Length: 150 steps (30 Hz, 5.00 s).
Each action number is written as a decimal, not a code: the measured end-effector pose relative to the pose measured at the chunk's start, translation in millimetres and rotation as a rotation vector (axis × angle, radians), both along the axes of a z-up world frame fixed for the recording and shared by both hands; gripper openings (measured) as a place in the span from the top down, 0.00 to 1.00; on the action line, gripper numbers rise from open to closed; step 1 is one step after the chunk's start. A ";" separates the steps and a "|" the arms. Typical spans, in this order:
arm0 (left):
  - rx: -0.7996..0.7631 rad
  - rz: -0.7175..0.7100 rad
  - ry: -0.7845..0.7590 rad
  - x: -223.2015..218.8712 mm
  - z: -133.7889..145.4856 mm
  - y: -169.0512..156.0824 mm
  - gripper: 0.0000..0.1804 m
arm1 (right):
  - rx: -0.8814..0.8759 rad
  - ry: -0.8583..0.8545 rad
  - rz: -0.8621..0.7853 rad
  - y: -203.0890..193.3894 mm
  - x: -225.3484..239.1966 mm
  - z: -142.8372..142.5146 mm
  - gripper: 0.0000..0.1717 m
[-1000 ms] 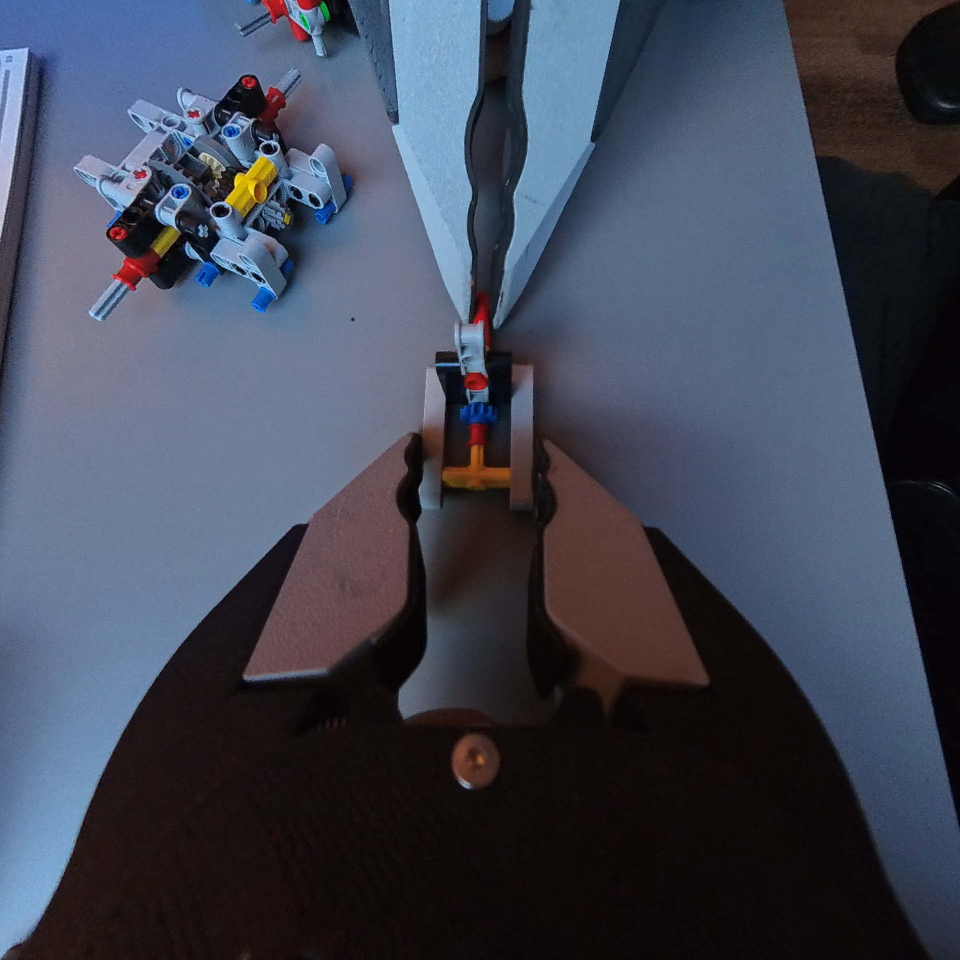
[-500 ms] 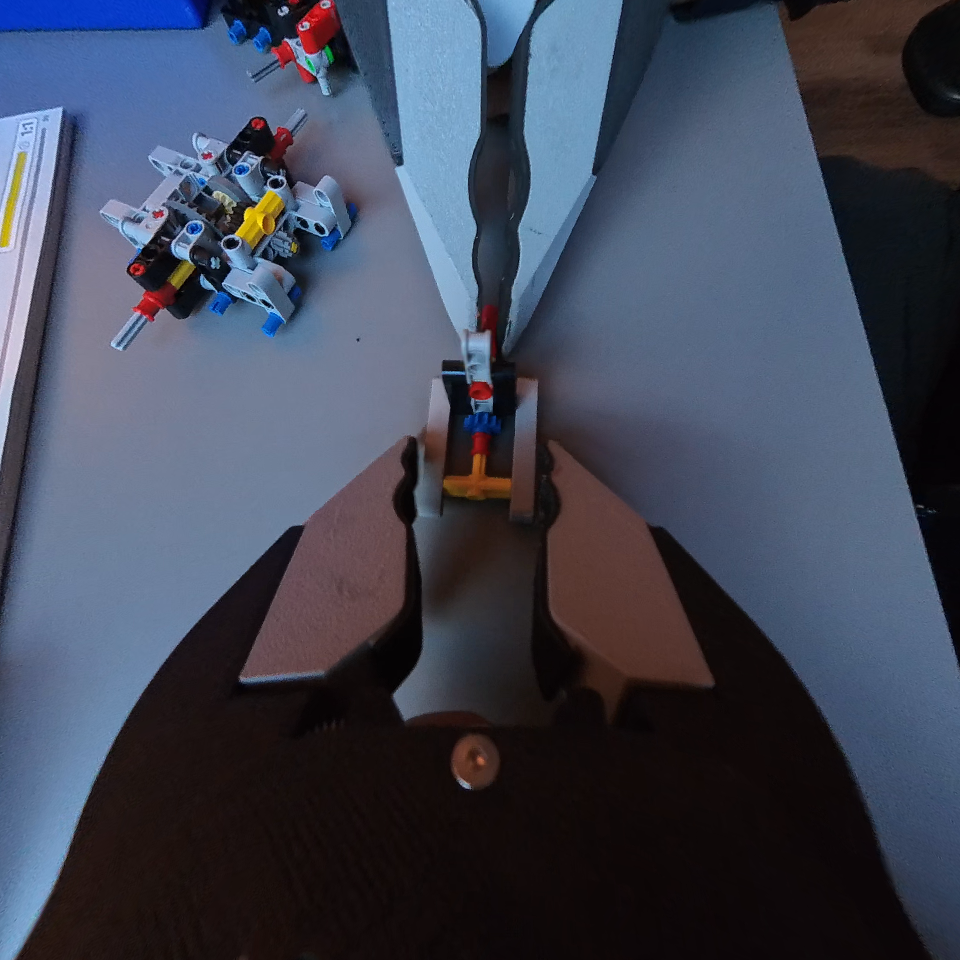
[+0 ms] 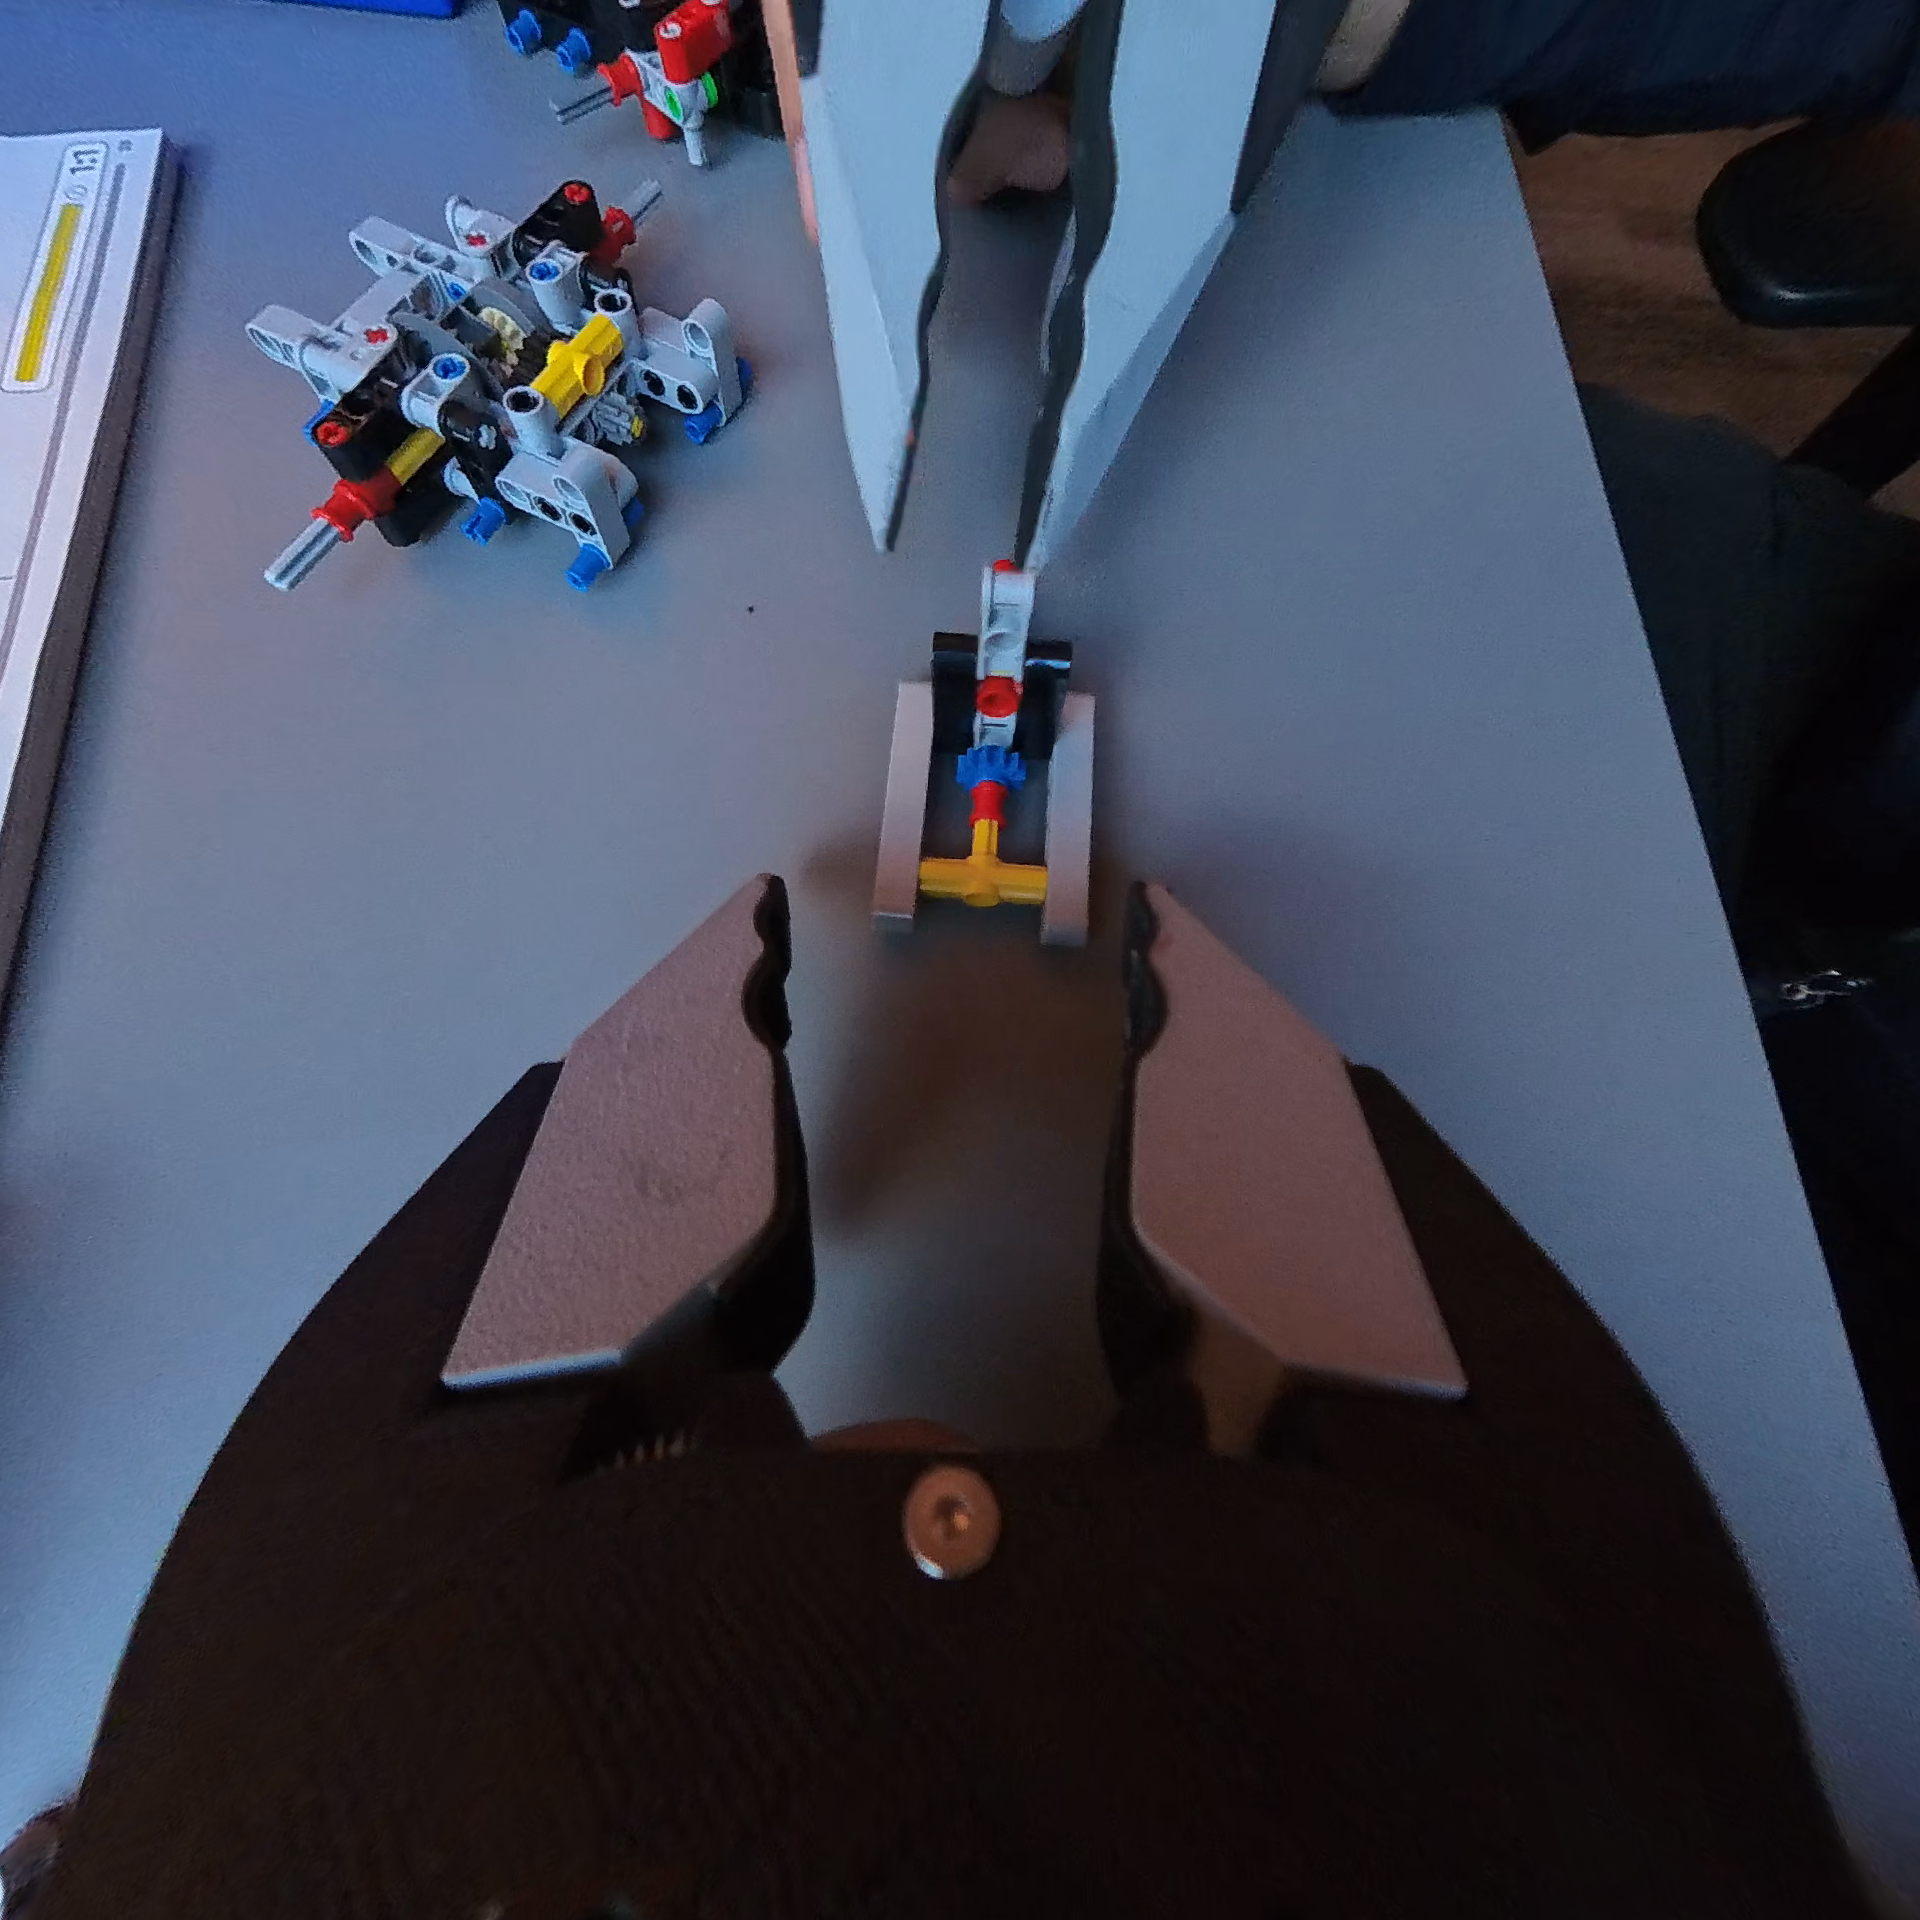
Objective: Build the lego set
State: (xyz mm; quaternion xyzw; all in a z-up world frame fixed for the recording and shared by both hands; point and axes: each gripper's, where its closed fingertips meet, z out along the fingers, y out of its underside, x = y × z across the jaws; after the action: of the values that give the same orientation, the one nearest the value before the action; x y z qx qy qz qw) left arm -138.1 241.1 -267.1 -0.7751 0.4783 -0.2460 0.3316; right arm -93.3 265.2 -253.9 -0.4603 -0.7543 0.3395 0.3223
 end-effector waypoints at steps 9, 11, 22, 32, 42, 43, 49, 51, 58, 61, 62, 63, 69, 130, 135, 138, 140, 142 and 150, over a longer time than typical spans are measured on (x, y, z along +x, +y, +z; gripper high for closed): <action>0.025 -0.008 0.059 10.5 -7.2 0.6 0.77 | -0.062 -0.004 -0.005 2.7 -0.3 2.7 0.87; 0.028 0.002 0.061 10.4 -7.2 2.2 0.77 | -0.052 -0.016 -0.001 2.0 -0.4 0.3 0.87; 0.468 0.371 -0.079 -12.7 59.8 63.6 0.78 | -0.127 0.264 -0.308 59.9 -3.5 47.1 0.88; 0.693 0.459 -0.127 -14.3 97.3 59.6 1.00 | -0.787 0.466 -0.246 44.7 -42.8 87.5 0.77; 0.364 0.473 -0.007 -36.8 40.9 68.4 1.00 | -0.520 0.409 -0.387 60.7 -33.3 77.2 0.82; 0.353 0.451 0.007 -38.8 38.8 65.6 1.00 | -0.480 0.388 -0.399 61.7 -29.6 73.5 0.82; 0.005 0.287 0.052 -27.0 -6.5 37.0 0.85 | -0.339 0.187 -0.352 46.5 -15.5 37.3 0.79; 0.025 0.278 0.066 -24.9 -6.7 38.0 0.84 | -0.254 0.196 -0.315 37.6 -9.2 37.2 0.83; 0.018 0.234 0.060 -10.4 -6.9 42.7 0.89 | -0.024 -0.007 -0.313 30.0 2.2 -0.5 0.83; 0.034 0.195 0.074 -3.4 -7.1 41.4 0.98 | 0.004 -0.122 -0.345 34.6 -0.7 -18.7 0.82; 0.054 0.186 0.088 -3.9 -7.0 41.6 0.98 | 0.007 -0.119 -0.351 35.3 -1.8 -18.1 0.82; 0.072 0.180 0.103 -5.3 -6.9 42.0 0.98 | 0.013 -0.118 -0.359 36.5 -2.3 -18.3 0.84; 0.107 0.118 0.091 -3.1 24.8 33.9 0.98 | 0.046 -0.118 -0.340 31.5 -5.2 -19.5 0.94; -0.305 0.230 -0.655 17.7 62.8 36.8 0.98 | -0.913 0.131 -0.091 14.9 -33.1 53.8 0.98; -0.362 0.254 -0.713 22.3 63.3 39.9 0.97 | -0.943 0.205 -0.125 25.1 -32.8 61.7 0.97; -0.435 0.274 -0.785 23.6 63.0 42.5 0.97 | -1.001 0.226 -0.170 35.2 -33.6 62.2 0.92; -0.451 0.279 -0.782 25.4 60.7 41.9 0.97 | -1.000 0.236 -0.159 33.0 -34.1 64.2 0.95; -0.440 0.288 -0.774 26.7 60.2 42.9 0.97 | -1.021 0.238 -0.168 33.4 -36.5 64.0 0.94; -0.384 0.293 -0.723 28.5 57.7 42.8 0.97 | -1.013 0.203 -0.153 30.5 -34.0 60.6 0.95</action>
State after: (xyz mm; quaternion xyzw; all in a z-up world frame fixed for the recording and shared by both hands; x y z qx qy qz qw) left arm -109.6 283.9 -209.4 -0.7463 0.1616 -0.5365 0.3593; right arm -127.4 295.7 -193.4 -0.5770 -0.4250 0.6801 0.1546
